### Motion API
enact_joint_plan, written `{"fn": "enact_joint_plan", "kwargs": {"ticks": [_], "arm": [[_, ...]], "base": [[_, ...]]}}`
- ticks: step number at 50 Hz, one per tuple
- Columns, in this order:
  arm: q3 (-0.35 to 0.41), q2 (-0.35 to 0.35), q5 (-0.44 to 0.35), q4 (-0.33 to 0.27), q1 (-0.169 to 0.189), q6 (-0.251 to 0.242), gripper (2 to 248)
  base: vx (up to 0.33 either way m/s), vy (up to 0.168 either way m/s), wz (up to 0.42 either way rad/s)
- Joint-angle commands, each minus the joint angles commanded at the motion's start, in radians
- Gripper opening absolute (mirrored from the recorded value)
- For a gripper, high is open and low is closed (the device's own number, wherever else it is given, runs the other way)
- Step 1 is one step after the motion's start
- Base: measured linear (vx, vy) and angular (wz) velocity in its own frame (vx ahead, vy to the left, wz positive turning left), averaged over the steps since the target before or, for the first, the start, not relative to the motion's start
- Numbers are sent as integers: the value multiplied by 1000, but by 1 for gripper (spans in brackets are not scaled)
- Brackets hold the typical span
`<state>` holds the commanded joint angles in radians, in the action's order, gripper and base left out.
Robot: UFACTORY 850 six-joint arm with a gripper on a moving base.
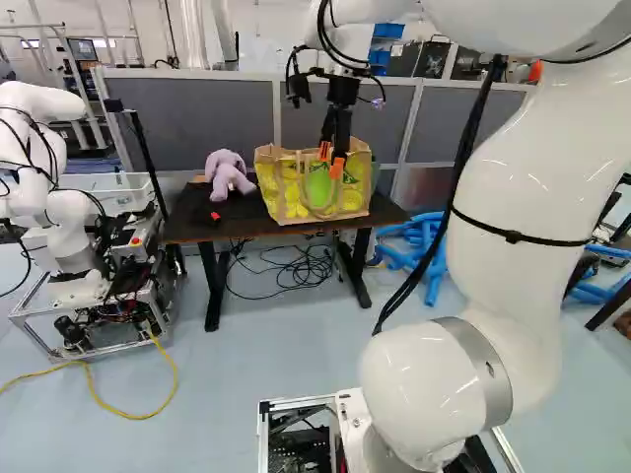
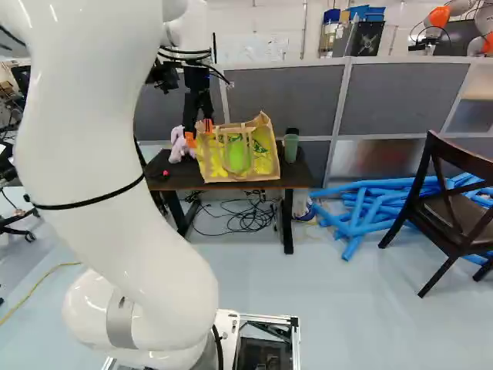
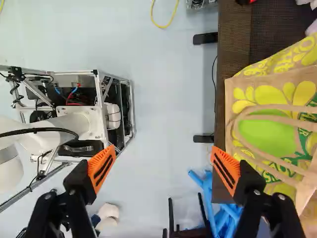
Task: Pick up the bag on the ground and place it on the table
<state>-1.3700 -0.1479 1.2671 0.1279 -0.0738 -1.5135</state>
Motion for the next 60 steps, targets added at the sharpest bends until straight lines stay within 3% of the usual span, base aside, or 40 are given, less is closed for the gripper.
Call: {"fn": "enact_joint_plan", "kwargs": {"ticks": [30, 60], "arm": [[64, 21, -107, -6, 4, 75, 247], [189, 63, -315, -19, 11, 223, 247]], "base": [[0, 0, 0], [0, 0, 0]]}}
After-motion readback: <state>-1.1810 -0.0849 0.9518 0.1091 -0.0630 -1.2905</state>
